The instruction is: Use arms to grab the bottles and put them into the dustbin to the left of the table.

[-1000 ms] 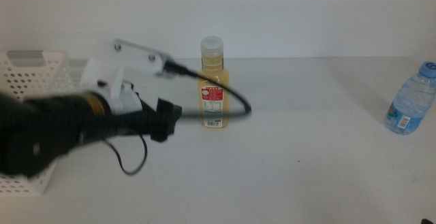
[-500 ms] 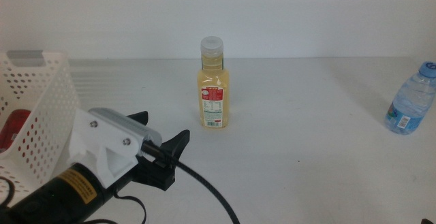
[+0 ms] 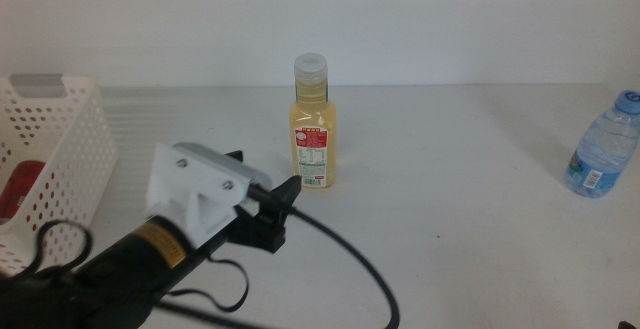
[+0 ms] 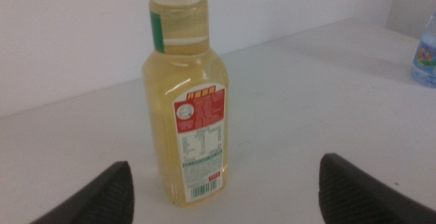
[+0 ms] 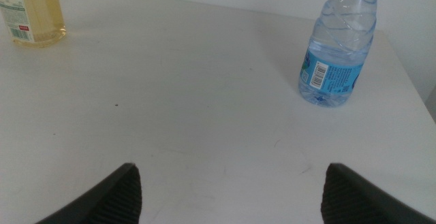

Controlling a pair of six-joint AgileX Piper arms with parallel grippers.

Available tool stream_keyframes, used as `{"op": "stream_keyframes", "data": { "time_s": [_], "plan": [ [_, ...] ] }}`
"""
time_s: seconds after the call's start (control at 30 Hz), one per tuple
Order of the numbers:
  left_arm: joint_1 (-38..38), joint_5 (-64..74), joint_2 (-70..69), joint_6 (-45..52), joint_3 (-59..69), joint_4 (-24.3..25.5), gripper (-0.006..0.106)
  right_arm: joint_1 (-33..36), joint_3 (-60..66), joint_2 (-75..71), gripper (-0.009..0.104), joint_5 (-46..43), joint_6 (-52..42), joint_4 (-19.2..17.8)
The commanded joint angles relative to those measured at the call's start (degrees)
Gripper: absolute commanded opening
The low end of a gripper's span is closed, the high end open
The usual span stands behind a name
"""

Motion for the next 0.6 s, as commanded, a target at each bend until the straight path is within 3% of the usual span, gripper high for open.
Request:
{"op": "stream_keyframes", "data": {
  "time_s": [0.0, 0.13, 0.4, 0.57],
  "plan": [
    [-0.2, -4.4, 0.3, -1.0, -3.3, -0.8, 0.088, -0.3, -0.4, -1.6, 0.077, -4.4, -0.5, -0.1],
    [-1.2, -4.3, 3.4, -1.0, -6.4, -2.3, 0.088, -0.3, -0.4, -1.6, 0.077, -4.4, -0.5, -0.1],
    [-6.2, -4.3, 9.5, 3.2, -13.2, -14.7, 0.088, -0.3, -0.4, -1.6, 0.077, -4.4, -0.5, -0.1],
    [-6.5, -4.1, 13.1, 4.6, -16.7, -17.4, 0.088, -0.3, -0.4, -1.6, 0.077, -4.4, -0.5, -0.1]
  ]
}}
